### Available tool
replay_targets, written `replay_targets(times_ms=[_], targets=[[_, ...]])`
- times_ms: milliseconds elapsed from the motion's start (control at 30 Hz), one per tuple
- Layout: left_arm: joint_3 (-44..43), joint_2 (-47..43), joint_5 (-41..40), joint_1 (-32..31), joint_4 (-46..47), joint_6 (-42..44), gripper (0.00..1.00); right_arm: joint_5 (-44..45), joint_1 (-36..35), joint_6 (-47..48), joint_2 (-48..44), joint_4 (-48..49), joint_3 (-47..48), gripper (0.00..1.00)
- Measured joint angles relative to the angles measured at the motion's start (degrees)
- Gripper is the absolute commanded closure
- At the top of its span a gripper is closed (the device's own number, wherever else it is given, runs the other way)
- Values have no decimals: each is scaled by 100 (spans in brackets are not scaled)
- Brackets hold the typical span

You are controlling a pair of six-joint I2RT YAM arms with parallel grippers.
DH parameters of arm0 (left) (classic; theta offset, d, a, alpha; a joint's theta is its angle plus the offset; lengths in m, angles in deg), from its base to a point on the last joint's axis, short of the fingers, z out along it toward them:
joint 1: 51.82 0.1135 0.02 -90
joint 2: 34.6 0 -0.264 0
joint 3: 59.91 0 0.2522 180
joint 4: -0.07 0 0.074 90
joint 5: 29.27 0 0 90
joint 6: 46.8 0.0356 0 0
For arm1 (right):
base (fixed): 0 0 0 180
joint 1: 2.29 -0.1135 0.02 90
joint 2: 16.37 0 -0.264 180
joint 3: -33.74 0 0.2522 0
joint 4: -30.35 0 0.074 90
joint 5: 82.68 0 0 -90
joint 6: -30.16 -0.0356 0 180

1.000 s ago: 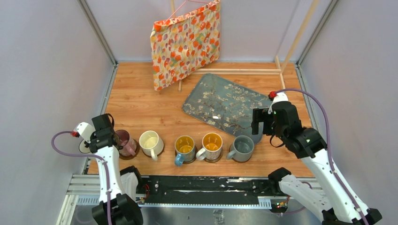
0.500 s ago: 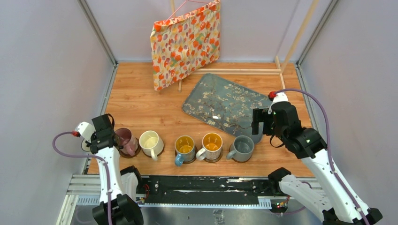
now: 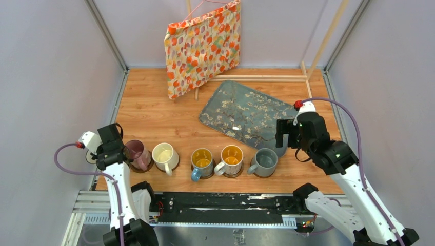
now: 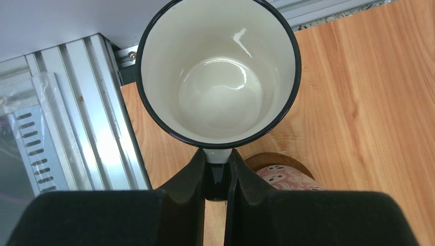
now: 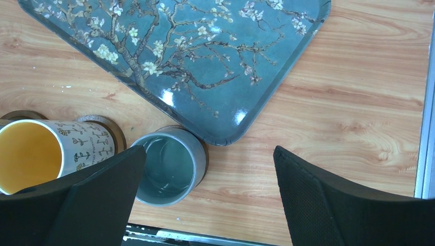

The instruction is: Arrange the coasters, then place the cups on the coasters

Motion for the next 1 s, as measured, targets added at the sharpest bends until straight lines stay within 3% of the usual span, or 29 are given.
replay_targets(times_ms=[1000], targets=[[352, 472, 103, 4, 374, -11, 100, 234, -179, 83, -17, -2, 0, 0]])
